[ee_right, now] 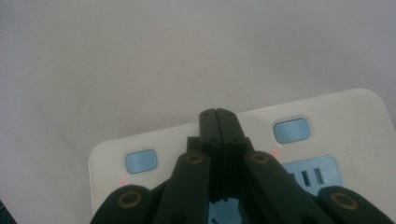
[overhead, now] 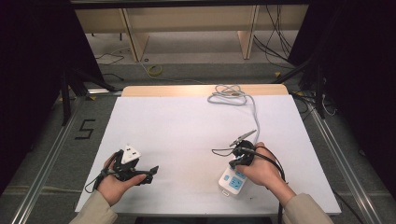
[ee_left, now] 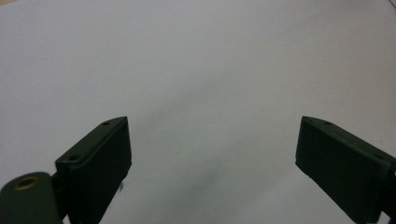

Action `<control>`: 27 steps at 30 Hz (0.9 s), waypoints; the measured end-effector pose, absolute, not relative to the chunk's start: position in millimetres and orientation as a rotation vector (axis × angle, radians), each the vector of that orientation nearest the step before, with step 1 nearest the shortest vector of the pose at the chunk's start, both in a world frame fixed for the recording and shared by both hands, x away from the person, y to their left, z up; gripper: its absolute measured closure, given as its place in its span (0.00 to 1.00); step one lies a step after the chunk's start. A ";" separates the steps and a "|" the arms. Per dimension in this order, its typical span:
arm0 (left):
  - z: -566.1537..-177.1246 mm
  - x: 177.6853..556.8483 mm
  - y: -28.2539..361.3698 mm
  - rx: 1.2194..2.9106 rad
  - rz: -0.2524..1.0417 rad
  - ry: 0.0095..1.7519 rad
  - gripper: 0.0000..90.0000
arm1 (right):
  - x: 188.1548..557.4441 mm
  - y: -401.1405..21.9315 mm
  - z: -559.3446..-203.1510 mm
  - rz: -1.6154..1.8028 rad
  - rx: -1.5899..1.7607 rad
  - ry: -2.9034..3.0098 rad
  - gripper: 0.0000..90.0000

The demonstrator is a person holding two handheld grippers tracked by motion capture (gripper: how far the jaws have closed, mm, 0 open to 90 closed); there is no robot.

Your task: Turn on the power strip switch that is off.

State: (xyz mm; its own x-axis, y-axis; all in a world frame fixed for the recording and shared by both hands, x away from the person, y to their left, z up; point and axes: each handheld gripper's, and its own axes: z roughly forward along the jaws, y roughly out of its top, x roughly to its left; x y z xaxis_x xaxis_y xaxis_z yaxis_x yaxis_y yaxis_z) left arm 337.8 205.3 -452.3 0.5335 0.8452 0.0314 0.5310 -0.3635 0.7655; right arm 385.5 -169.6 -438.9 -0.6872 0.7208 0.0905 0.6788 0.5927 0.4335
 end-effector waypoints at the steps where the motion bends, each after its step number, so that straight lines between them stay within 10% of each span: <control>1: -452.3 337.8 205.3 2.050 0.558 1.112 0.11 | 385.6 -169.7 -439.1 0.687 1.201 2.715 1.00; 27: -451.9 337.7 205.2 2.056 0.558 1.103 0.11 | 383.2 -176.3 -439.5 0.774 1.175 2.687 0.97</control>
State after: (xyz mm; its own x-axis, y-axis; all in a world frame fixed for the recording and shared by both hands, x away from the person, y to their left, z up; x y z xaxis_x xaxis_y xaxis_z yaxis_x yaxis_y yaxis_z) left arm 337.7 205.2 -451.9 0.5386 0.8418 0.0348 0.5273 -0.3690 0.7653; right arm 383.2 -176.3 -439.5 -0.6948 0.7120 0.1016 0.6570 0.5709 0.4924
